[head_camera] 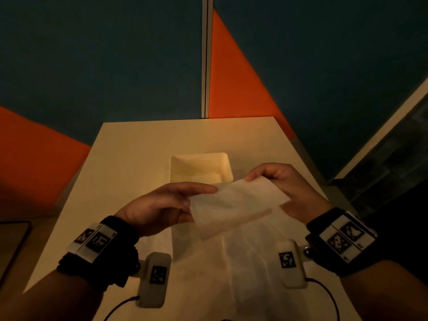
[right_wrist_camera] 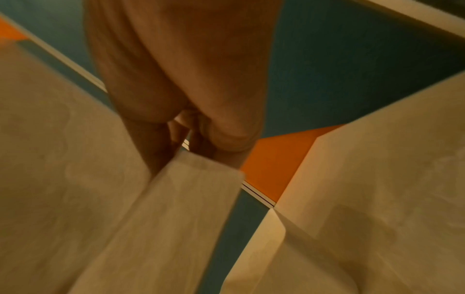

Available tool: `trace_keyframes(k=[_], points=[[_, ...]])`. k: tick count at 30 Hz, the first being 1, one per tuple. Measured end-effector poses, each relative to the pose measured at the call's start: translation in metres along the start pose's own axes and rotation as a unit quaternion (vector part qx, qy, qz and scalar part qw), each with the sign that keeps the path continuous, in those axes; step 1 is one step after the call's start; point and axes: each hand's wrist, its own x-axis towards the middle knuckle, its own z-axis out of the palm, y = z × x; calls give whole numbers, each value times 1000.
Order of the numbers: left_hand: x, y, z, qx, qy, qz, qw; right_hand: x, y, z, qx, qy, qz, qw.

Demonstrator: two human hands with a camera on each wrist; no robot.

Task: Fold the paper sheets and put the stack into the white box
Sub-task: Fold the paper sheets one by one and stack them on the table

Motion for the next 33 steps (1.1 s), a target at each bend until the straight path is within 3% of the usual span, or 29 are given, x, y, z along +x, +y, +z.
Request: trace_keyframes(k=[4,9,12,14,16,17,23,27,33], points=[[3,3,6,-3,-42,-24,999,4,-10,7,-66,-55,2,996],[8,-7,14,20,14,-29,999,5,-9,18,-63,-101,3,993],[2,-11,8,44,102,-20,994,11,9,0,-28,-26,35,999],[-6,-16,-2,47,169,-25,984,18,35,-19,-101,65,62,991],[-17,-24,-14,52,225,-40,972,22,65,-38,-238,104,84,962],[-23,-28,-20,57,249,-55,965,23,79,-46,-313,91,94,941],[-48,-59,-46,42,371,-105,922,20,114,-58,-599,-97,137,783],[-56,-77,-54,178,421,-114,882,27,122,-52,-674,-193,105,705],[-58,-84,-53,301,450,-113,833,38,123,-46,-729,-224,80,641]])
